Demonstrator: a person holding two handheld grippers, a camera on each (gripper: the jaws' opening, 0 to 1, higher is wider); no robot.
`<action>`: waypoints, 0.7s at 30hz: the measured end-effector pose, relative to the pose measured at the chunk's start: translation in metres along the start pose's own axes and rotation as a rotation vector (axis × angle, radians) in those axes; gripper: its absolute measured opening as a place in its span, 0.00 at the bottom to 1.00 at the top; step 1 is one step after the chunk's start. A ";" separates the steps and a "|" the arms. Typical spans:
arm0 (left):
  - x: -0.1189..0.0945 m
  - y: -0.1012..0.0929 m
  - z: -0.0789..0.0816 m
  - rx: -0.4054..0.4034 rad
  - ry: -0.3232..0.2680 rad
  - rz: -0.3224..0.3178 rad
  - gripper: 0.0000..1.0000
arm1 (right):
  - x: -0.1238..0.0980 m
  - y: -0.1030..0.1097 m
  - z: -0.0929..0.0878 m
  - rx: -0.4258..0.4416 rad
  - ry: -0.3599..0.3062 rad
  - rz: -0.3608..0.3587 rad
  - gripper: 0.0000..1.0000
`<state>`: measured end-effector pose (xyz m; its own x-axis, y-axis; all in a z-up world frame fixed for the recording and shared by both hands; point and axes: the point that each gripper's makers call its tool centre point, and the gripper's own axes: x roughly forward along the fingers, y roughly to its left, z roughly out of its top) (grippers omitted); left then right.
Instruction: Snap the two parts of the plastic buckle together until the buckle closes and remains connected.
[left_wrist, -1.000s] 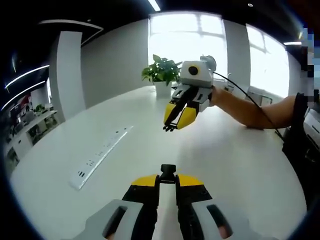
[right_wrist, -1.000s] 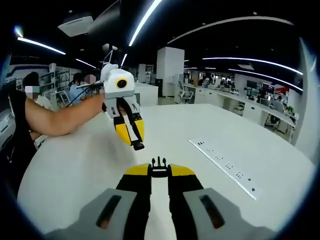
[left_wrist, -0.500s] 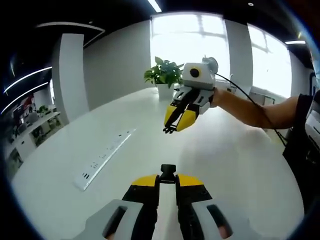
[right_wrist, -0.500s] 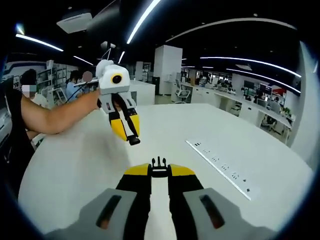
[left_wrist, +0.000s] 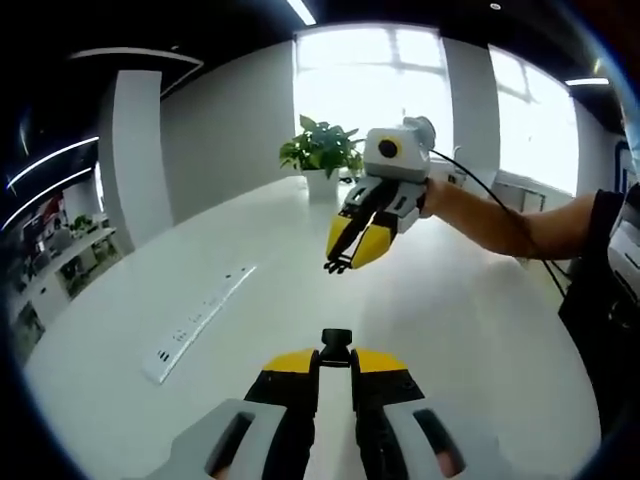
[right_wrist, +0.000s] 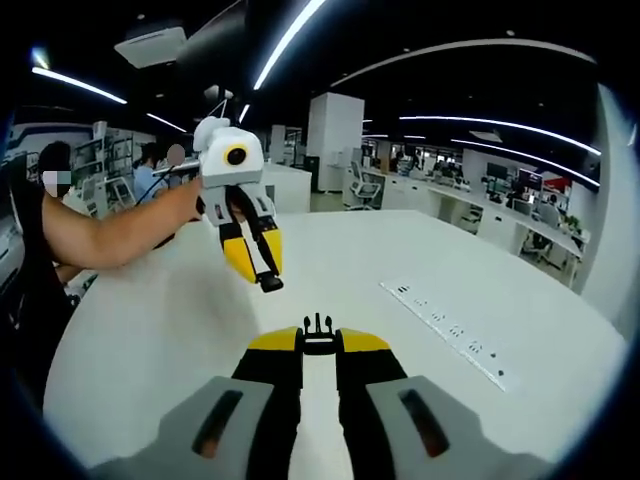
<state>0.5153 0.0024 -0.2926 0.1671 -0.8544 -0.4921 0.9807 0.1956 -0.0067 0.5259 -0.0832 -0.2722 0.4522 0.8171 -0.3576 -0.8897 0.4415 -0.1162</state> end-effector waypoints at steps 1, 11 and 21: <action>0.001 0.000 -0.001 -0.001 0.001 0.001 0.11 | -0.001 0.000 0.000 0.001 0.000 -0.001 0.12; 0.003 -0.004 -0.001 0.001 0.002 0.000 0.11 | -0.003 0.005 -0.006 -0.007 0.016 -0.001 0.12; 0.000 -0.013 -0.002 0.006 0.001 0.001 0.11 | -0.007 0.010 -0.005 -0.001 0.016 -0.003 0.12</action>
<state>0.5020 0.0012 -0.2942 0.1680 -0.8537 -0.4930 0.9810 0.1939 -0.0014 0.5138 -0.0869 -0.2753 0.4541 0.8094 -0.3724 -0.8882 0.4440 -0.1180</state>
